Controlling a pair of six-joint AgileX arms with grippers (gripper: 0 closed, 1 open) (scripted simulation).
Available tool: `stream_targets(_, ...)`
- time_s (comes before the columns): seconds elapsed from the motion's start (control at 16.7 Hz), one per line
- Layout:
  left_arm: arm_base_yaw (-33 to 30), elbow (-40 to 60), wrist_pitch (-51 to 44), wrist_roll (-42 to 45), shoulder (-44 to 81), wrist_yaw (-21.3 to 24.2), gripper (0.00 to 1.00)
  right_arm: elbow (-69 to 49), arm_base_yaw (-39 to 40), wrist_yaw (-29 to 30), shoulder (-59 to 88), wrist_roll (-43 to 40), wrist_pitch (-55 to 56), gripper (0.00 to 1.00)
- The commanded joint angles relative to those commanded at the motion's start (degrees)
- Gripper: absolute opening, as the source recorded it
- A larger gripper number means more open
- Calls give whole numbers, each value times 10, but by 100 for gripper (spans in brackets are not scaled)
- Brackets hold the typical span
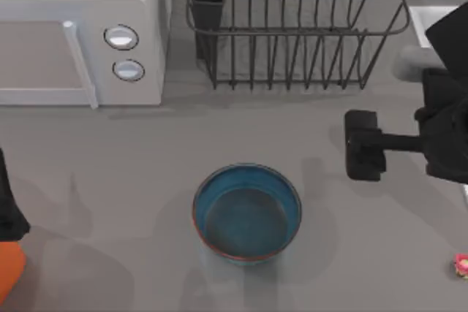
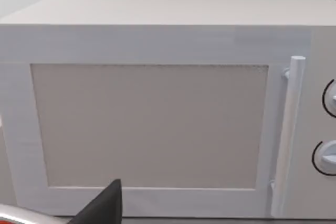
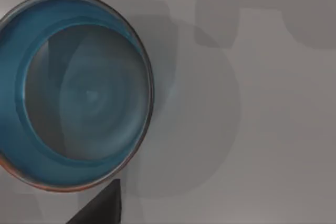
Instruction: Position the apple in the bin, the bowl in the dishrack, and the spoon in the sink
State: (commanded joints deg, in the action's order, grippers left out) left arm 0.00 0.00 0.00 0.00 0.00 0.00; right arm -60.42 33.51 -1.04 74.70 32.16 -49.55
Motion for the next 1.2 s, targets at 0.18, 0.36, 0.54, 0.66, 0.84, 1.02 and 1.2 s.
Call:
stream_targets(0.18, 0, 0, 0, 0, 0, 0, 100, -131, 42, -3, 162, 48, -101, 100)
stream_targets(0.36, 0, 0, 0, 0, 0, 0, 100, -244, 66, 1, 285, 80, -176, 100)
stream_targets(0.54, 0, 0, 0, 0, 0, 0, 100, -322, 75, 8, 357, 96, -218, 100)
stream_targets(0.66, 0, 0, 0, 0, 0, 0, 100, -347, 78, 11, 377, 100, -230, 100)
stream_targets(0.84, 0, 0, 0, 0, 0, 0, 100, -350, 78, 11, 380, 101, -232, 100)
stream_targets(1.02, 0, 0, 0, 0, 0, 0, 100, -347, 75, 11, 379, 100, -229, 100)
stream_targets(1.2, 0, 0, 0, 0, 0, 0, 100, -314, 76, 11, 389, 99, -189, 100)
